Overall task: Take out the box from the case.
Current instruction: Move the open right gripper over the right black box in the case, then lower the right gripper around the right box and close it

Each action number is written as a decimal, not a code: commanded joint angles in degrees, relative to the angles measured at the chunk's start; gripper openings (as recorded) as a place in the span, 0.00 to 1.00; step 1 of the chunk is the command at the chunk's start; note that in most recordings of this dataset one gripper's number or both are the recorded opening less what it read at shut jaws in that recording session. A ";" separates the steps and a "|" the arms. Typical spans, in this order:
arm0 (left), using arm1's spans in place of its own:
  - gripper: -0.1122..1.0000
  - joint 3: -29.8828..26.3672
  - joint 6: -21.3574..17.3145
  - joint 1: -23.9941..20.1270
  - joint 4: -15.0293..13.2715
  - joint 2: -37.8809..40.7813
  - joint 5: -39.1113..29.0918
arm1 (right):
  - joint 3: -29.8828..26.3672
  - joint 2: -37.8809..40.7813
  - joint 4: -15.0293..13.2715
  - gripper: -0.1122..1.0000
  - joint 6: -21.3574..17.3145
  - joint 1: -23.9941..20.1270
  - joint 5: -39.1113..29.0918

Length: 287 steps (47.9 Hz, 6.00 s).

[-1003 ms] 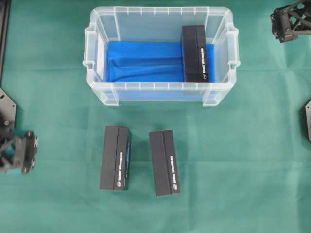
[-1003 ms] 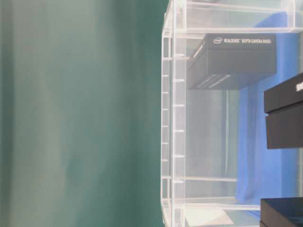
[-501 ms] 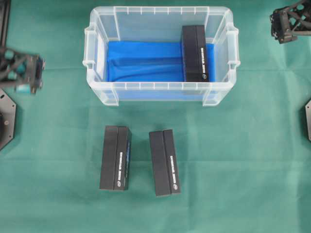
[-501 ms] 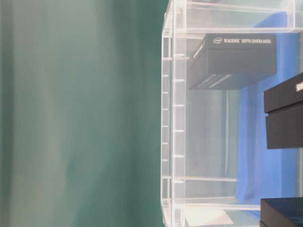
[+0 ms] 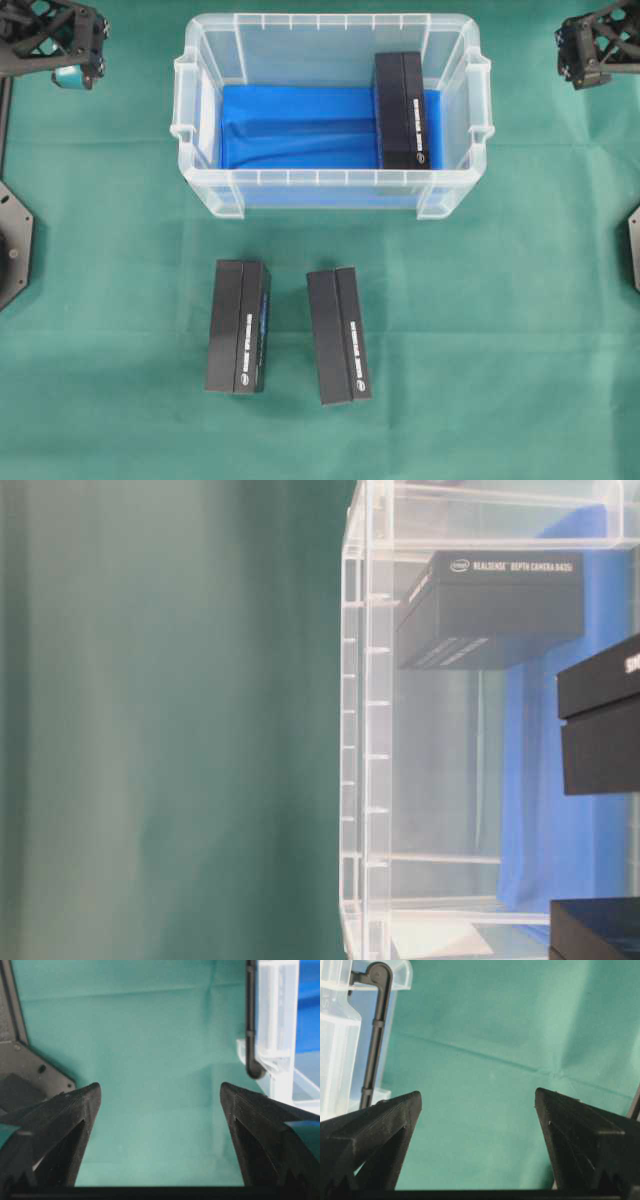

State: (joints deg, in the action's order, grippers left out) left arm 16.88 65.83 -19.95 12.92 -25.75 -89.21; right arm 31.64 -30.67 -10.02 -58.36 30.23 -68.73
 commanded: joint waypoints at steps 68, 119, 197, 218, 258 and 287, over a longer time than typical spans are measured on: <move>0.96 -0.53 1.32 -0.35 -0.18 -0.26 1.05 | -13.01 10.90 1.41 0.92 -1.32 -3.60 -0.35; 0.96 0.09 -0.44 -0.35 -0.35 -0.88 3.08 | -30.76 30.06 -0.35 0.92 -14.77 -13.89 0.62; 0.96 0.18 -0.70 -0.26 -0.35 -1.05 3.78 | -20.57 32.87 -0.26 0.93 -14.59 -12.39 11.43; 0.96 0.18 -1.05 -0.26 -0.35 -0.88 3.60 | -20.30 36.56 0.00 0.93 -14.50 -12.48 14.41; 0.96 0.18 -1.05 0.09 -0.35 -1.05 3.60 | -21.18 38.41 -0.09 0.71 -16.17 -12.48 14.41; 0.96 0.18 -0.88 0.26 -0.35 -0.88 3.60 | -25.40 36.56 -0.53 0.71 -16.52 -12.48 6.68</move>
State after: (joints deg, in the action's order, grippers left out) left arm 17.67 64.86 -19.86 12.39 -26.19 -85.78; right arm 8.70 8.17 -10.20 -74.97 17.93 -60.91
